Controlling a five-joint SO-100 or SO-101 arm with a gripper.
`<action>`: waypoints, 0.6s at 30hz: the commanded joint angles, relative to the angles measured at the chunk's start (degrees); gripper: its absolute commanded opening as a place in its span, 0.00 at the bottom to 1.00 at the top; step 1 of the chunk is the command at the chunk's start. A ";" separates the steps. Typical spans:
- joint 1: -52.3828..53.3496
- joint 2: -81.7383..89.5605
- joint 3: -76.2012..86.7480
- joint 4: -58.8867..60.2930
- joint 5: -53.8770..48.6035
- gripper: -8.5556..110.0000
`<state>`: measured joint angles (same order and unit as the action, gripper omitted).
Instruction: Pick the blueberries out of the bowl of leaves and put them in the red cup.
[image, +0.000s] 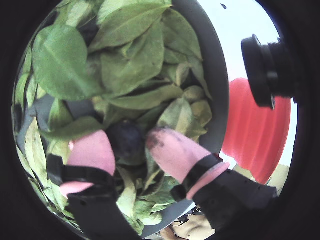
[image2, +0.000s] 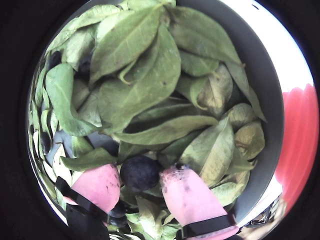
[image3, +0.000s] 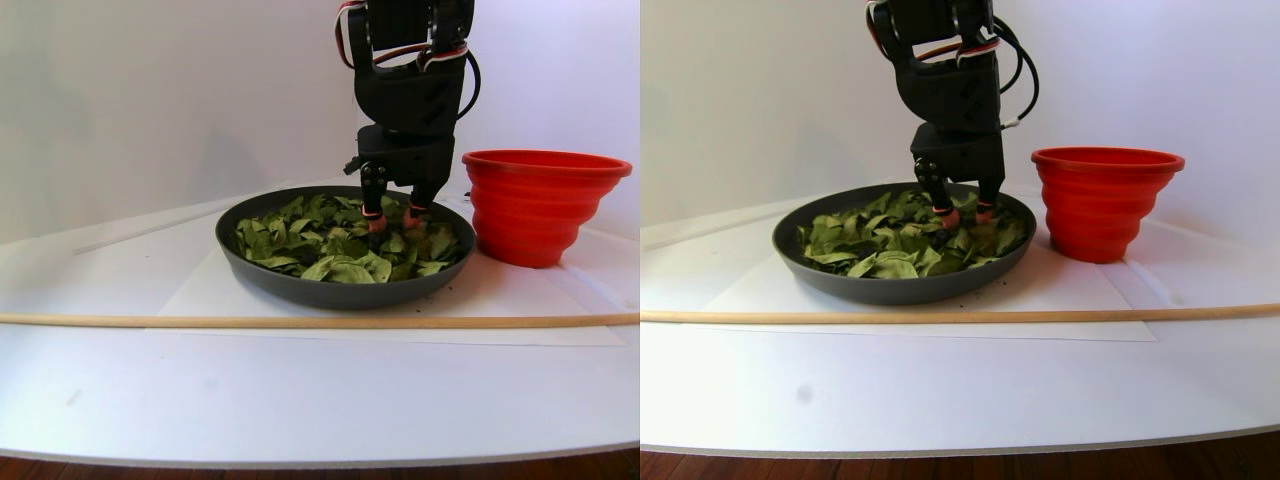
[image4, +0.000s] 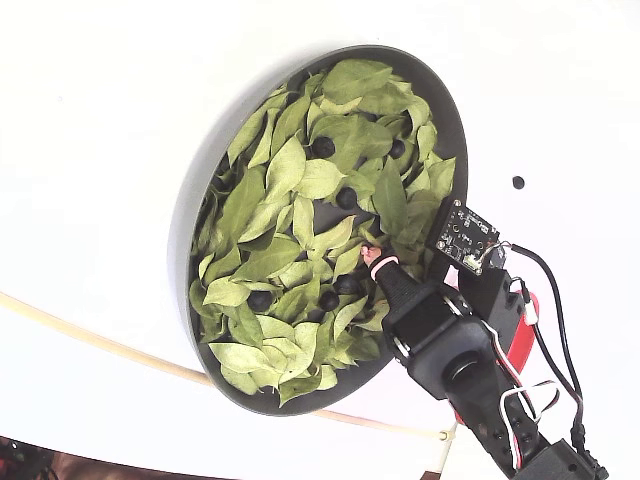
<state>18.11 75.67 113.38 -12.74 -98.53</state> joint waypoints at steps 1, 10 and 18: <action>1.58 0.97 -2.11 -0.88 0.09 0.21; 1.49 0.70 -0.18 -2.20 0.79 0.21; 1.49 1.05 1.49 -2.37 1.85 0.21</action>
<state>18.11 75.59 114.43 -13.80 -97.47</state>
